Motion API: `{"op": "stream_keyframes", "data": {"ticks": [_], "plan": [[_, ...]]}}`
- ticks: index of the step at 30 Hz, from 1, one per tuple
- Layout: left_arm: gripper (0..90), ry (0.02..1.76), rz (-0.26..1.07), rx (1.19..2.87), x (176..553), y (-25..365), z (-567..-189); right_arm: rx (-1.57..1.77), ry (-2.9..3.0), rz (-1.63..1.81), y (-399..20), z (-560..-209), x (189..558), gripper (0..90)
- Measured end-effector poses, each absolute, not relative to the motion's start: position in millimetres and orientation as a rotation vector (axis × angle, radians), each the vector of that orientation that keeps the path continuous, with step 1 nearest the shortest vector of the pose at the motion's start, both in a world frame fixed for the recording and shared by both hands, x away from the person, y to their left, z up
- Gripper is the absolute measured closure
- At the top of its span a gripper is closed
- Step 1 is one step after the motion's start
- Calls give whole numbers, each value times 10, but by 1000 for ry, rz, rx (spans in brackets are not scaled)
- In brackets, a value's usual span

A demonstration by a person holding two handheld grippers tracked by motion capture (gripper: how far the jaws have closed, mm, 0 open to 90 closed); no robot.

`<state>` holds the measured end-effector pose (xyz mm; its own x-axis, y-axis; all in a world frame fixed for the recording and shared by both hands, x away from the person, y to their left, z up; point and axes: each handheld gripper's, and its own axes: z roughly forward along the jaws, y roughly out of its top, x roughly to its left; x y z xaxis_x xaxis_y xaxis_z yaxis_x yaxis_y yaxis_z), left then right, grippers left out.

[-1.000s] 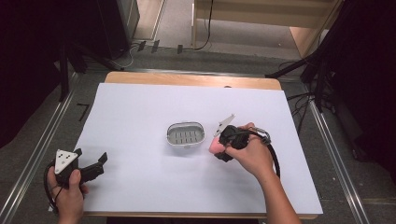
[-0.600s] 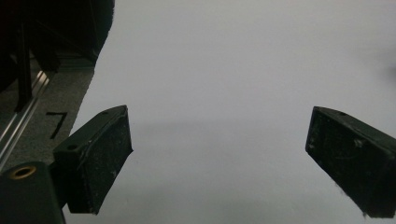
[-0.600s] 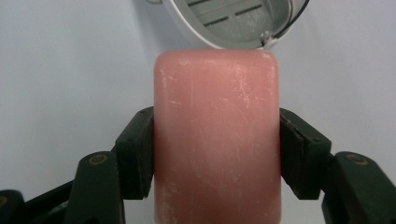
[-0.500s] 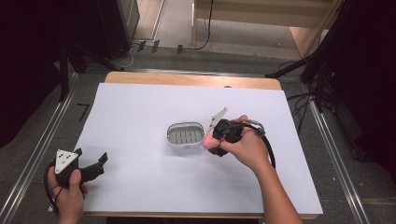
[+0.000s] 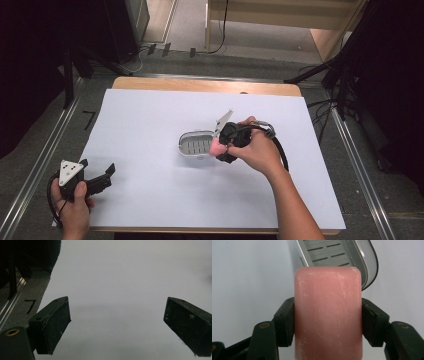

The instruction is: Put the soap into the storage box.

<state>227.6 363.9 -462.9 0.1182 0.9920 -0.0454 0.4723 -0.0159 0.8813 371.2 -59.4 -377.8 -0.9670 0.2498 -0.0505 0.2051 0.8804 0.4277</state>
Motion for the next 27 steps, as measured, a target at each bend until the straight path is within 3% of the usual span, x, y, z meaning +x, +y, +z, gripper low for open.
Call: {"op": "stream_keyframes", "data": {"ticks": [27], "plan": [[76,1461,831,1606,2275,3634,-4629,243,2982,646,-253,-3733,3825,386]]}}
